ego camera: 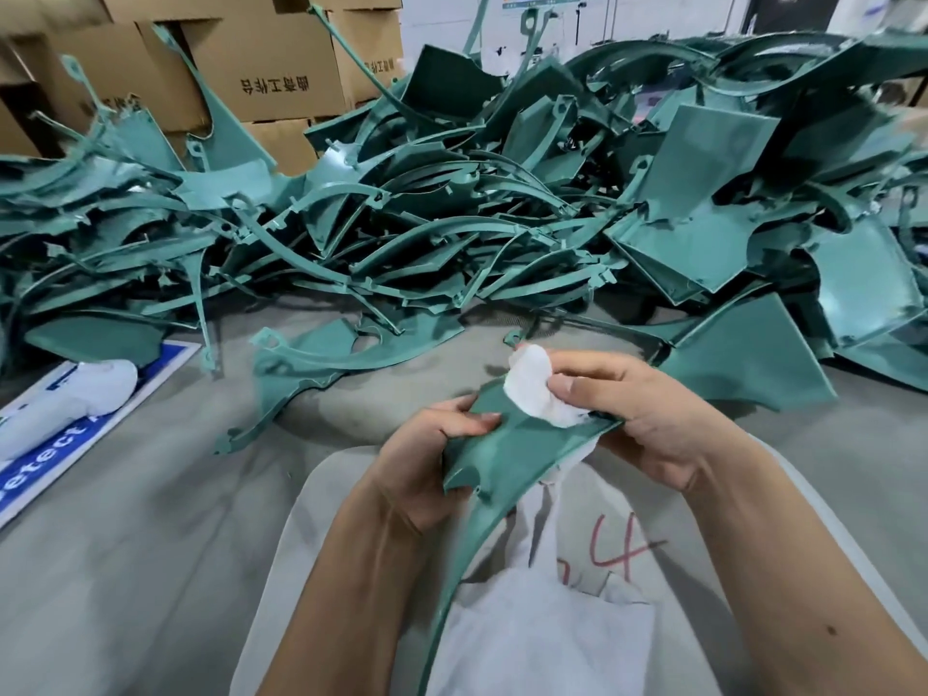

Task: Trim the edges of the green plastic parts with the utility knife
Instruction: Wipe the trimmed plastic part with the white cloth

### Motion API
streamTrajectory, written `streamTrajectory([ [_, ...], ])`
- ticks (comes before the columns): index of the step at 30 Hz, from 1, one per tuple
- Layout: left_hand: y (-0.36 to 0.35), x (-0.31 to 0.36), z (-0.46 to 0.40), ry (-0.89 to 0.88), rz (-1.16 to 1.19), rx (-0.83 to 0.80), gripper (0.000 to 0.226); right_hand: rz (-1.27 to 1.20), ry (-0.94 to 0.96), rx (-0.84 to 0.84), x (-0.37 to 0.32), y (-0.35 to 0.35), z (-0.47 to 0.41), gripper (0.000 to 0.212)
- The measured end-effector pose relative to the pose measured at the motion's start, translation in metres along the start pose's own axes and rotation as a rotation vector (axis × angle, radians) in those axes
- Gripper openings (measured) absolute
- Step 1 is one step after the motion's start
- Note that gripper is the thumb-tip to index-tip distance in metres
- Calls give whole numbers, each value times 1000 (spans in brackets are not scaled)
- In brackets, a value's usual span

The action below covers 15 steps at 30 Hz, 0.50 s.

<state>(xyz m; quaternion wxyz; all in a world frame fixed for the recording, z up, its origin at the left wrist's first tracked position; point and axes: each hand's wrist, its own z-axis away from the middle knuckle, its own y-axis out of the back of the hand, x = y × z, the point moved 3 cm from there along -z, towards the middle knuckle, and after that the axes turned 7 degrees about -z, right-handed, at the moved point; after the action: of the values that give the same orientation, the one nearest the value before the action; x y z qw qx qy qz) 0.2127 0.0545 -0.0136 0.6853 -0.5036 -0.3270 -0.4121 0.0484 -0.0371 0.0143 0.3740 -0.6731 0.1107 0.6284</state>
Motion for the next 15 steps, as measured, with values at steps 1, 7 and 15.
streamTrajectory([
  [1, 0, 1, 0, -8, -25, -8, 51, 69, 4, -5, -2, 3, 1, 41],
  [7, -6, 3, 1, -52, -204, -31, 53, 682, -86, 195, -12, 19, -4, 35],
  [15, -14, 1, 2, -45, -300, -10, 46, 1116, -118, 269, -27, 2, -37, 49],
])
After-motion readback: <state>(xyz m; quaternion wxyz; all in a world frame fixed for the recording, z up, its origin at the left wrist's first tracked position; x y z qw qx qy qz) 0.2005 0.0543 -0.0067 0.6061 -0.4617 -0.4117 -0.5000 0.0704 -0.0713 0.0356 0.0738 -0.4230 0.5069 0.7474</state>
